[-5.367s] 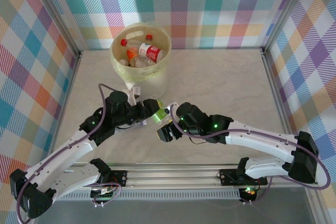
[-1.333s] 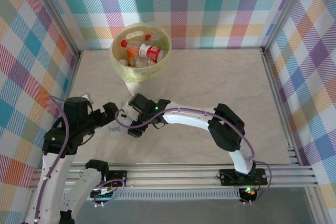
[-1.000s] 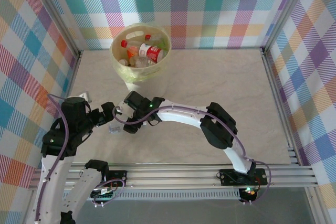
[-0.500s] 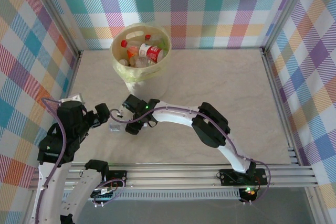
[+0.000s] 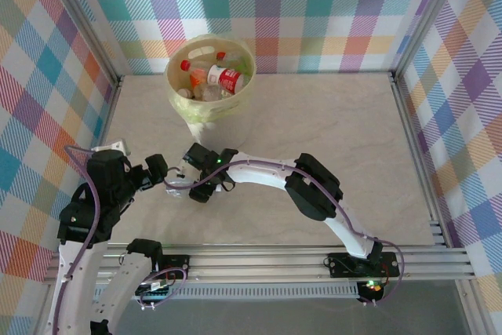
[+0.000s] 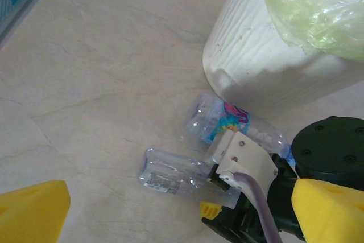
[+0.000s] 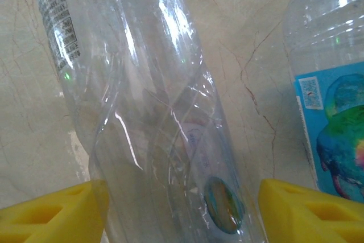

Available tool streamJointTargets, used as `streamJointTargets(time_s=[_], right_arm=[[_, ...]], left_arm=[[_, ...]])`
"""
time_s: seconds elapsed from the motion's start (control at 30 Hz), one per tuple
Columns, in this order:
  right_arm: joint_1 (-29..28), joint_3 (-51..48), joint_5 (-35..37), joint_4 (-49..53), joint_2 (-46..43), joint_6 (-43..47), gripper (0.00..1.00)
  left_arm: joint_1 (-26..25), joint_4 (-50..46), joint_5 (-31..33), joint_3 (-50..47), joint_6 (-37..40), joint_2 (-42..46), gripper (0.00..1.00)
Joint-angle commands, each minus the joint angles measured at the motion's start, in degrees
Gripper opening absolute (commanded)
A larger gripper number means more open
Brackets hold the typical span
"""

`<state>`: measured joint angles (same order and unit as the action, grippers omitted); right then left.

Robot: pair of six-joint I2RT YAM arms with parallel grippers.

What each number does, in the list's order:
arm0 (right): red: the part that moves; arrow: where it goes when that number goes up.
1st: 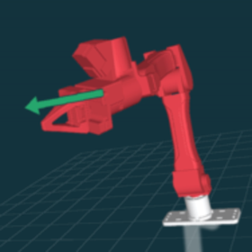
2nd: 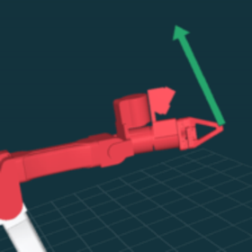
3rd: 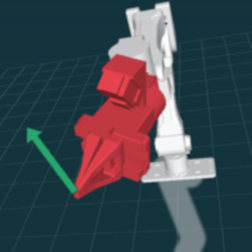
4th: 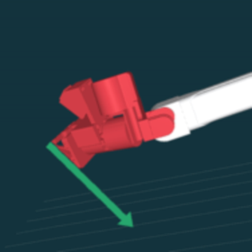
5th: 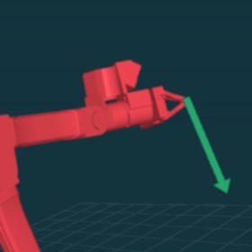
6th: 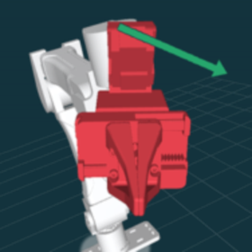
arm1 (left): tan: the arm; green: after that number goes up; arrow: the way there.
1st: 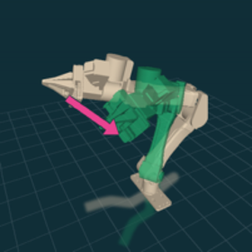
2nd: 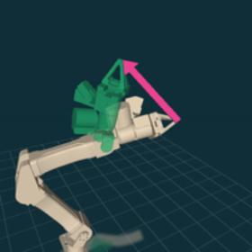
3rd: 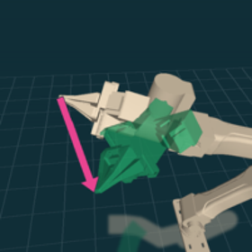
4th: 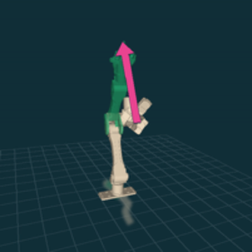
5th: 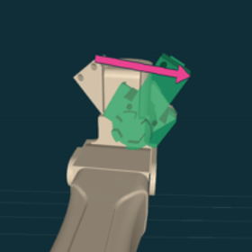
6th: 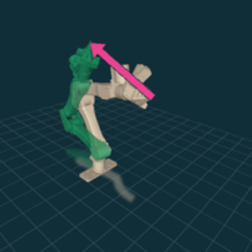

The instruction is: Put the plastic bottles in the bin

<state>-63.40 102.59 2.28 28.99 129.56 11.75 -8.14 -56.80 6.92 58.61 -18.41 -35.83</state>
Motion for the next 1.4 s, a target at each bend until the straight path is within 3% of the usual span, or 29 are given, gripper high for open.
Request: streamJointTargets(time_s=[0.0, 0.23, 0.5, 0.8, 1.0, 1.13, 1.37], right_arm=[[-0.71, -0.44, -2.11, 2.65, 0.27, 1.35, 0.71], [-0.89, -3.45, -1.81, 2.13, -1.12, 1.48, 0.75], [-1.16, -8.42, -1.49, -0.24, -4.84, 0.10, 0.63], [-1.47, -24.29, -1.27, -8.70, -16.86, -7.50, 0.55], [-1.31, -35.50, 1.44, -12.57, -25.36, -16.10, 0.53], [-1.25, -40.73, 2.44, -14.45, -30.78, -23.58, 0.53], [-1.29, -44.49, -0.64, -18.85, -38.06, -32.42, 0.53]], left_arm=[[0.23, 1.42, -2.42, -0.86, -0.06, -0.63, 1.00], [0.23, 1.23, -3.22, -0.40, -1.69, -0.86, 1.00], [0.23, 1.93, -5.02, -0.91, -3.28, -1.42, 1.00], [0.17, 2.42, -8.71, -0.99, -5.28, -1.95, 1.00], [0.23, 6.35, -17.89, -2.90, -8.23, -2.12, 1.00], [0.14, 12.36, -25.62, -7.80, -16.54, -1.74, 1.00], [-0.85, 22.19, -33.47, -16.48, -29.65, -1.19, 1.00]])
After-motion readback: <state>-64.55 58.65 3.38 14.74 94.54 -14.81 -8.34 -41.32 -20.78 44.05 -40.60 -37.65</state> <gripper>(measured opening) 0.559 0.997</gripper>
